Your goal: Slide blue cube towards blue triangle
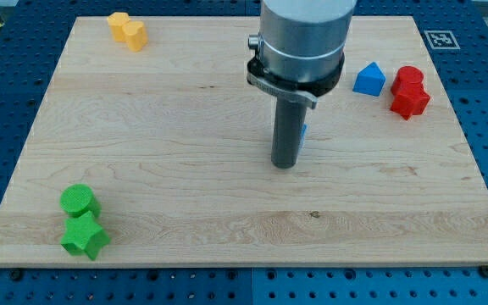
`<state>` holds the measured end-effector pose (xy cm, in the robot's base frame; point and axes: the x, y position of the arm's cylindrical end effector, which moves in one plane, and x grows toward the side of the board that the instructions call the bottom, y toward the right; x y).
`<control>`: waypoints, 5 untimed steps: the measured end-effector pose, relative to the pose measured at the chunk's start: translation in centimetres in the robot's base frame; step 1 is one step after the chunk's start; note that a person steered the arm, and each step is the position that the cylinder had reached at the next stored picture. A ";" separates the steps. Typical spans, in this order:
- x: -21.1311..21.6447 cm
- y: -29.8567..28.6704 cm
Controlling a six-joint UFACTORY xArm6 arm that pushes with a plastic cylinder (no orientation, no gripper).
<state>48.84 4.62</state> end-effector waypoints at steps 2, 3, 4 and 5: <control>-5.8 0.0; -8.0 -0.2; -8.5 -0.2; -8.5 -0.2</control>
